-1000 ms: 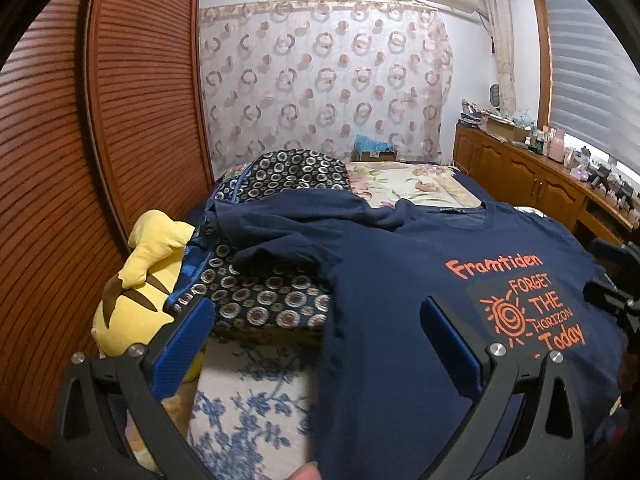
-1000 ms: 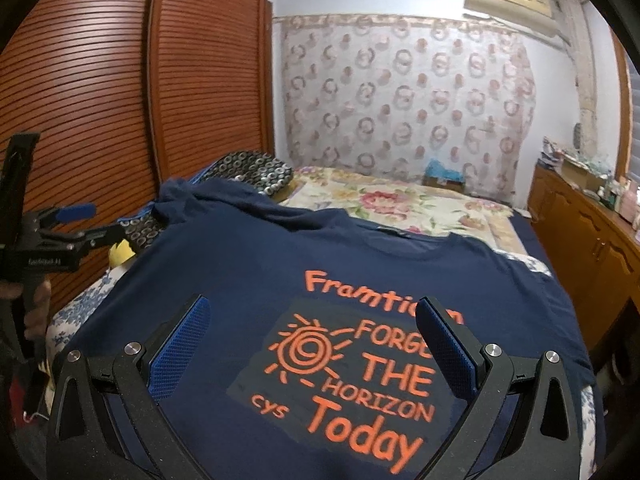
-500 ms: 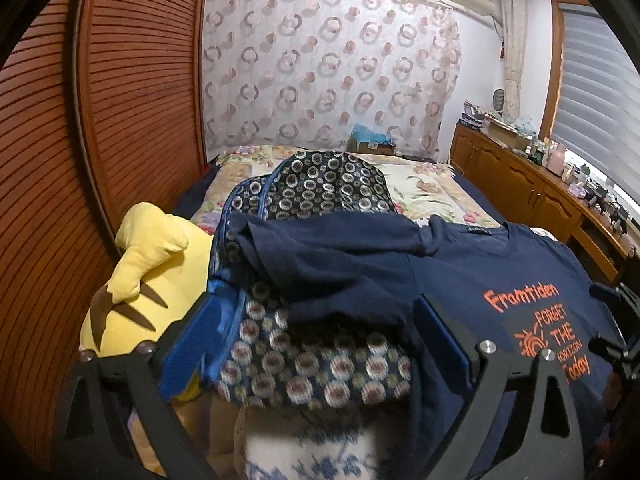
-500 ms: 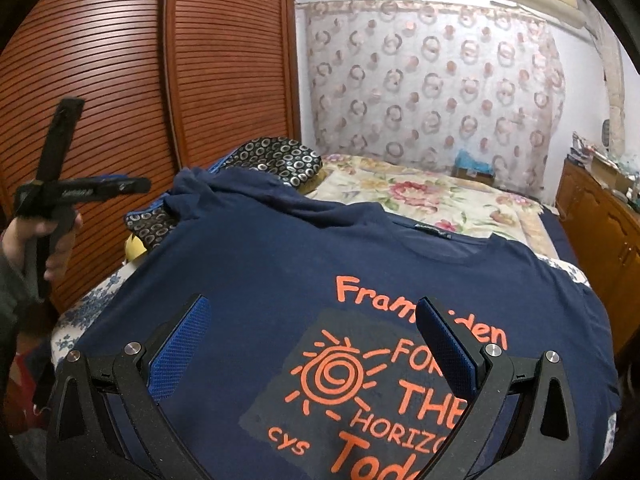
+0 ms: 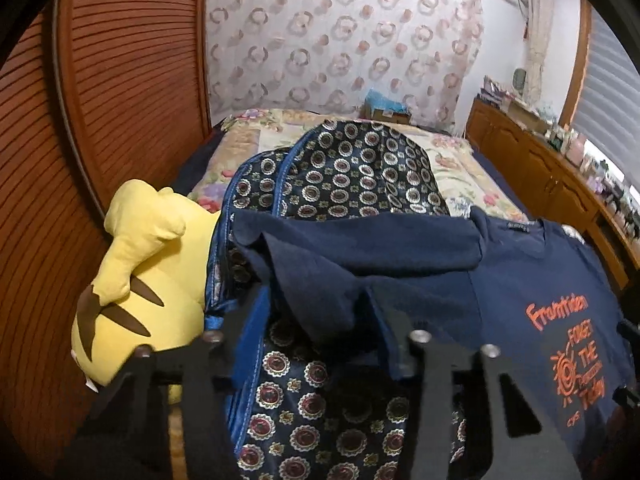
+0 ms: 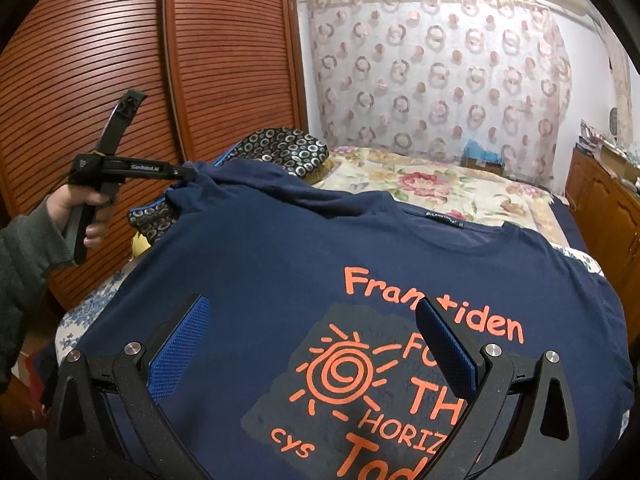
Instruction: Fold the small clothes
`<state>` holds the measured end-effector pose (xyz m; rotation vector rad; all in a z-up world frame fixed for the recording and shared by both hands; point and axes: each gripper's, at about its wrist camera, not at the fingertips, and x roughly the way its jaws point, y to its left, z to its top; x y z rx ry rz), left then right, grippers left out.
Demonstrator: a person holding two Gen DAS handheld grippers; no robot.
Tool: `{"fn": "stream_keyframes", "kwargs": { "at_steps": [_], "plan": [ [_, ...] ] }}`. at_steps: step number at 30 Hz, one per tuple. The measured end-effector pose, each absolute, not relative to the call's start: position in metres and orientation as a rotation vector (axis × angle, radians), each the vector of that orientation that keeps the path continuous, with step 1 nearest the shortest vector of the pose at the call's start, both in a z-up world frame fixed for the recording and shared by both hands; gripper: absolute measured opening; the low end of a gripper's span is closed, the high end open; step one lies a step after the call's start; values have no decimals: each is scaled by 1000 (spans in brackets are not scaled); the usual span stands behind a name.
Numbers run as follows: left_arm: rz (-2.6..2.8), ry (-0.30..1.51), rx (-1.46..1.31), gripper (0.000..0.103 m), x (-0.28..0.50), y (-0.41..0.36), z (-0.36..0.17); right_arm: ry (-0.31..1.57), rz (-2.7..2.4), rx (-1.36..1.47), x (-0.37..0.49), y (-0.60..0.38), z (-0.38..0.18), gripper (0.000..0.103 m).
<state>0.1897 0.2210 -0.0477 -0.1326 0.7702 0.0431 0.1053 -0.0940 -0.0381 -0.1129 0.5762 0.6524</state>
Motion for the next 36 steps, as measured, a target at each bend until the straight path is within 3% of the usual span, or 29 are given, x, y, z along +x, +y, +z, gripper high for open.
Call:
{"fn": "stream_keyframes", "kwargs": {
  "at_steps": [1, 3, 5, 8, 21, 31, 36],
  "plan": [
    [41, 772, -123, 37, 190, 219, -48, 577, 651, -112, 105, -95, -39, 103],
    [28, 776, -108, 18, 191, 216, -47, 578, 649, -111, 105, -96, -40, 103],
    [12, 779, -106, 8, 190, 214, -46, 581, 648, -106, 104, -98, -40, 103],
    [-11, 736, -94, 3, 185, 207, -36, 578, 641, -101, 104, -103, -40, 103],
    [-247, 618, -10, 2, 176, 104, 45, 544, 558, -47, 110, -147, -30, 103],
    [-412, 692, 71, 3, 159, 16, 43, 535, 493, -18, 111, -181, -30, 103],
    [-448, 692, 91, 10, 141, 4, 40, 539, 475, -16, 114, -191, -29, 103]
  ]
}}
